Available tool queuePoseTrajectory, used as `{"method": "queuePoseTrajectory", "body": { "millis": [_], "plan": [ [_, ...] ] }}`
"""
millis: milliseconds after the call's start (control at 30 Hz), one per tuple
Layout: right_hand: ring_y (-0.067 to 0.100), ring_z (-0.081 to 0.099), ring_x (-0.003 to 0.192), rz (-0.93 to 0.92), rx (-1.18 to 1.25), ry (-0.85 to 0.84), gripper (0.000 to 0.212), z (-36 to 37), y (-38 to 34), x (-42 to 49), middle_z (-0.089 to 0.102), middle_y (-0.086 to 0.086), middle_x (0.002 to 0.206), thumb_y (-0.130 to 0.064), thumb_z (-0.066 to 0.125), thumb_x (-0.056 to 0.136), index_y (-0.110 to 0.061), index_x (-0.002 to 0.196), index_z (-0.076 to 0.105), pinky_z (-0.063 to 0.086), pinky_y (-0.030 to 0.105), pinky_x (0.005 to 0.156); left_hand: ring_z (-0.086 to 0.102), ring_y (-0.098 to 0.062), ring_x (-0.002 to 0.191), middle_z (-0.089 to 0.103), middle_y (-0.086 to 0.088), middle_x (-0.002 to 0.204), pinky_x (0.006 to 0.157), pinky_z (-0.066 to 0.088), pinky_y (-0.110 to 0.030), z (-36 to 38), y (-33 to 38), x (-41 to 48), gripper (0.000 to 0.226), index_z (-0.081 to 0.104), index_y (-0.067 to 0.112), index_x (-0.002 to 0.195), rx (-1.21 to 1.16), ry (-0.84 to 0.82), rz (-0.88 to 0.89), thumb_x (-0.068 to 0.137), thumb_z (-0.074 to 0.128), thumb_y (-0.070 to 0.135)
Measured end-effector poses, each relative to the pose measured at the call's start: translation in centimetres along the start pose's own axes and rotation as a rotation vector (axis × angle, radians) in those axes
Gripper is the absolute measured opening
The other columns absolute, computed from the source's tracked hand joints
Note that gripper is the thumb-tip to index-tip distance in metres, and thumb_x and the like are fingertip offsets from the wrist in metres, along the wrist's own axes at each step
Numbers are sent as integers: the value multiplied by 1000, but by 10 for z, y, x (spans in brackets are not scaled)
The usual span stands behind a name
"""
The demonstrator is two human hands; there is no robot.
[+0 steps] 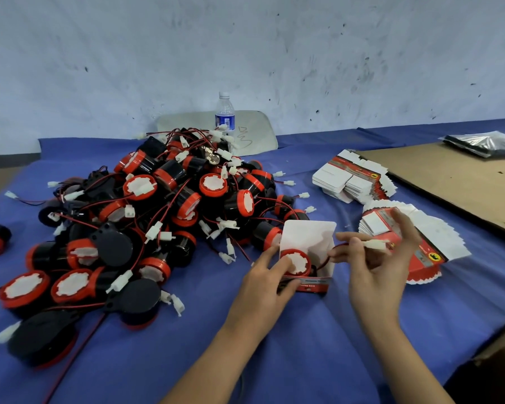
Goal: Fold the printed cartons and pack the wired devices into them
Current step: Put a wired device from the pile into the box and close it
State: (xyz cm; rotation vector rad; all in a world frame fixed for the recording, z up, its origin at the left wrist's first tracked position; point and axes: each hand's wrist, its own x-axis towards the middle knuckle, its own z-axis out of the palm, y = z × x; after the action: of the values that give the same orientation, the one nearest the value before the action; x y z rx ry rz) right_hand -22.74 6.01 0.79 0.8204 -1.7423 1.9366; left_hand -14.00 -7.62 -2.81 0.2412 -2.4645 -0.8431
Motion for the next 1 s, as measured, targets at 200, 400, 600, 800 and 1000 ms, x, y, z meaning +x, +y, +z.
{"method": "queuePoseTrajectory", "body": {
  "millis": [200, 400, 600, 800, 1000],
  "plan": [
    [21, 66, 67, 41, 62, 5, 22, 2, -1, -3, 71, -3, 107, -18, 42, 99, -39, 101, 37, 53, 25, 66, 34, -15, 136, 2, 13, 161, 95, 47, -35, 1, 0, 1, 24, 50, 20, 108, 44, -66, 1, 94, 56, 39],
    [2, 63, 70, -19, -246, -135, 12, 0, 7, -8, 68, -23, 96, -33, 51, 94, -43, 96, 56, 46, 12, 61, 48, -18, 118, 17, 13, 154, 88, 48, -31, 1, 1, -1, 21, 47, 25, 102, 23, -53, -12, 91, 59, 39],
    [4, 60, 87, -68, -220, -147, 29, -2, 10, -9, 62, -12, 104, -33, 38, 97, -21, 91, 64, 45, 16, 73, 50, -19, 112, 23, 14, 147, 85, 50, -36, 0, 2, -1, 21, 46, 27, 102, 25, -57, -27, 91, 60, 39],
    [3, 65, 74, -31, -189, -17, 25, 1, 5, -14, 68, -7, 87, -33, 55, 95, -32, 120, 52, 45, 6, 69, 50, -20, 110, 25, 14, 145, 85, 49, -38, 0, 2, -1, 21, 46, 26, 101, 18, -53, -21, 91, 60, 38],
    [8, 63, 65, -57, -176, 40, 22, 5, 2, -14, 67, -8, 83, -36, 54, 96, -54, 101, 41, 49, 19, 62, 49, -21, 110, 25, 13, 145, 87, 48, -39, 0, 2, -2, 22, 46, 26, 102, 22, -68, -41, 91, 59, 40]
  ]
}}
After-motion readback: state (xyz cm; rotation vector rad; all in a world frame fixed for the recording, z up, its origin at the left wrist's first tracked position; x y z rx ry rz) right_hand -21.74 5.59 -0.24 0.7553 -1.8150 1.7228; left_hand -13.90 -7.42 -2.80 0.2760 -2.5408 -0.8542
